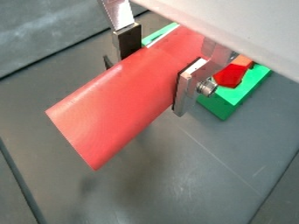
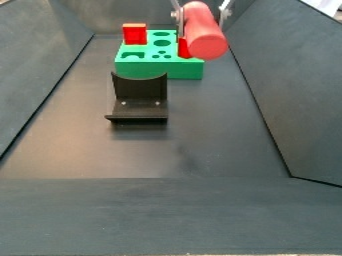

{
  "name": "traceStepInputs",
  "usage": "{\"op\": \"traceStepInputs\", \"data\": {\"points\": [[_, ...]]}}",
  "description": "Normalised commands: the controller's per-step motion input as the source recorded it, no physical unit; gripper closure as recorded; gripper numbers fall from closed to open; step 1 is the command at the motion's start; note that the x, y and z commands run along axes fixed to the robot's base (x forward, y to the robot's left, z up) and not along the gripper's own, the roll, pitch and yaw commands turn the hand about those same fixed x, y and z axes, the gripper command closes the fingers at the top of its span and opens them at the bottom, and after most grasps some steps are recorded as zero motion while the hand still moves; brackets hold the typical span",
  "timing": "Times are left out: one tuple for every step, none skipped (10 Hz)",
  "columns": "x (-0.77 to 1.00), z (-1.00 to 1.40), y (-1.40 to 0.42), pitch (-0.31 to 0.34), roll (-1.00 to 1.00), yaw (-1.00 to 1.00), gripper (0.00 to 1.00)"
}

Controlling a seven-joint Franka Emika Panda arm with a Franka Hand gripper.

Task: Pick up the oval object. Move up. Place the oval object on the fixture. Regrasp the oval object. Move to above the board. Insert the oval object.
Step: Place the oval object on the fixture.

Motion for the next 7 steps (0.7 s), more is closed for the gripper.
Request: {"op": "traceStepInputs", "data": {"points": [[1.00,-0.09,-0.33,0.179,-0.26,-0.32,1.00],[1.00,-0.08,-0.29,0.170,-0.26,-0.25,1.00],[1.00,-0.06,-0.25,0.162,-0.24,-0.16,1.00],[1.00,-0.06,-0.23,0.156,-0.20,-0.11,1.00],[1.00,-0.05,-0.21,0.145,-0.17,-0.07,1.00],[1.00,-0.04,-0.19,0.139,-0.16,-0.05,1.00],[1.00,-0.04,-0.16,0.142,-0.15,-0.03,1.00]]}}
